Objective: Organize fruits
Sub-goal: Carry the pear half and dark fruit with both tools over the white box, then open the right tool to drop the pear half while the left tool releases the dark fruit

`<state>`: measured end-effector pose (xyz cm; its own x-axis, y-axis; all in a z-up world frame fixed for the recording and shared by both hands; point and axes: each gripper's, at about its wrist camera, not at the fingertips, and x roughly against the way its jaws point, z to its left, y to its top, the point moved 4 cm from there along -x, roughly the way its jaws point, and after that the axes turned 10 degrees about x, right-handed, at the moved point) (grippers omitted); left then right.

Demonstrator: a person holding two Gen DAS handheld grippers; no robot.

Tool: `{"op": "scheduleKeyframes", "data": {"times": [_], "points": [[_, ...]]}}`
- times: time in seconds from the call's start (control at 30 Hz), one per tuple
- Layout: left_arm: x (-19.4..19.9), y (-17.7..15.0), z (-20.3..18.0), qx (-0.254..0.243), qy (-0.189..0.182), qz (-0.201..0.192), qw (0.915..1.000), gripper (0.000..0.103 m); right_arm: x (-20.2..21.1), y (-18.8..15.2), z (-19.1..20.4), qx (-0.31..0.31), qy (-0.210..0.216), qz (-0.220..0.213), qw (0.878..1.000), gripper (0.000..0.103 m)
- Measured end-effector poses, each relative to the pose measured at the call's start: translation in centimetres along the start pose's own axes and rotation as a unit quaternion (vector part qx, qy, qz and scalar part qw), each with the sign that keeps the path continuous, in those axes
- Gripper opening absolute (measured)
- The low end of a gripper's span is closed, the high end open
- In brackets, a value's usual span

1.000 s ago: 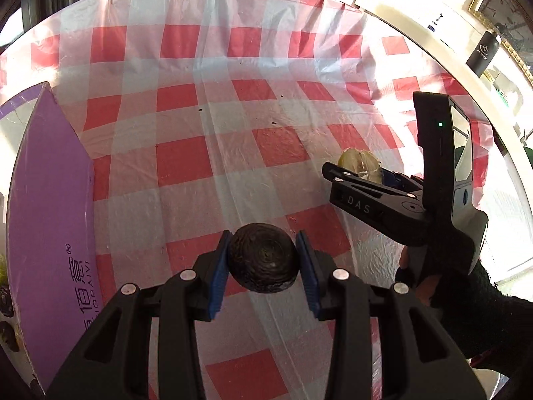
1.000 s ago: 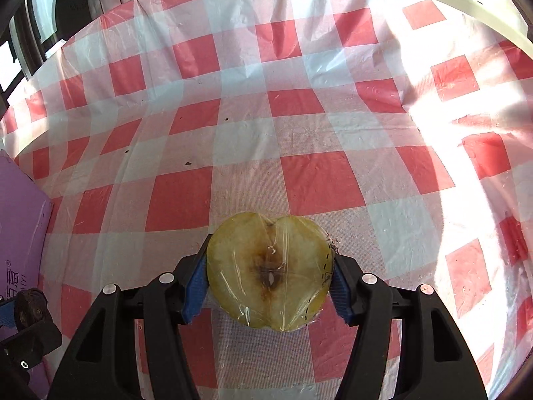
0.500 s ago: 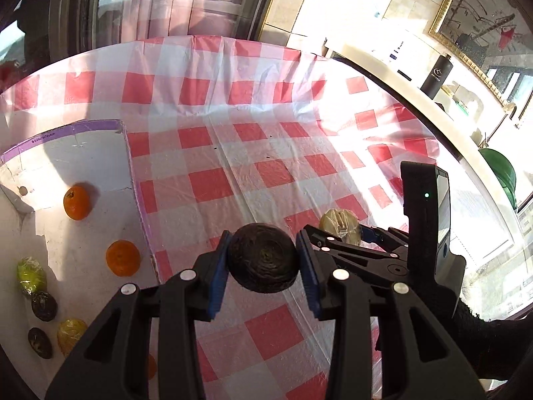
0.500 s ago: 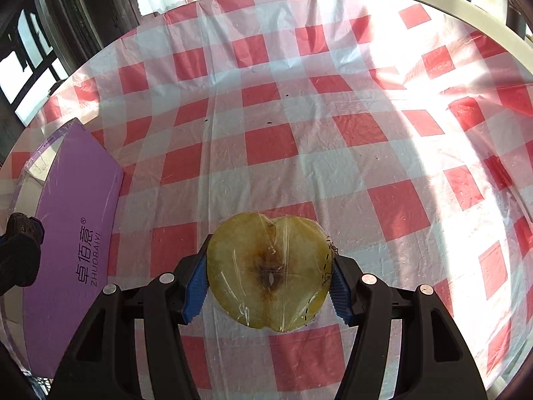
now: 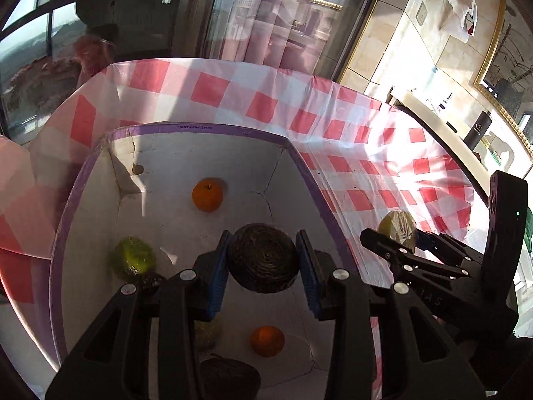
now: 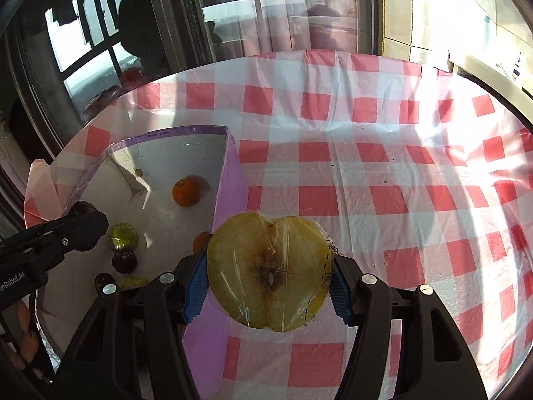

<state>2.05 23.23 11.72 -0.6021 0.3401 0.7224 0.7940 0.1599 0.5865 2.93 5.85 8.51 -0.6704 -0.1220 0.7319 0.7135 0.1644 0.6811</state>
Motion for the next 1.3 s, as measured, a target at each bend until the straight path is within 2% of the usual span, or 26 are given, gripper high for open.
{"op": "scheduleKeyframes", "data": {"times": [0.23,0.33,0.47,0.6,0.83,1.23,1.3], "points": [[-0.3,-0.8,4.9,-0.002,0.061,0.025,0.9978,0.039,-1.0,0.7,6.3,0.070,0.037,0.010,0.997,0.060],[-0.6,-1.2,6.3,0.002,0.080,0.038,0.9961,0.039,-1.3,0.9,7.8,0.097,0.034,0.012,0.995,0.060],[-1.1,-1.4,7.6,0.013,0.093,0.045,0.9946,0.039,-1.2,1.5,9.8,0.132,0.035,0.011,0.991,0.060],[-1.4,-1.4,8.0,0.018,0.094,0.046,0.9943,0.039,-1.8,1.6,11.5,0.161,0.037,0.028,0.986,0.060],[-1.6,-1.7,7.8,0.007,0.104,0.051,0.9932,0.039,-4.8,0.9,11.1,0.138,0.030,0.083,0.987,0.060],[-1.1,-2.0,8.1,0.018,0.106,0.047,0.9931,0.040,-5.0,0.6,11.4,0.145,0.028,0.096,0.984,0.060],[-0.8,-2.0,8.1,0.015,0.107,0.043,0.9933,0.049,-5.2,0.6,11.4,0.142,0.032,0.101,0.984,0.061]]}}
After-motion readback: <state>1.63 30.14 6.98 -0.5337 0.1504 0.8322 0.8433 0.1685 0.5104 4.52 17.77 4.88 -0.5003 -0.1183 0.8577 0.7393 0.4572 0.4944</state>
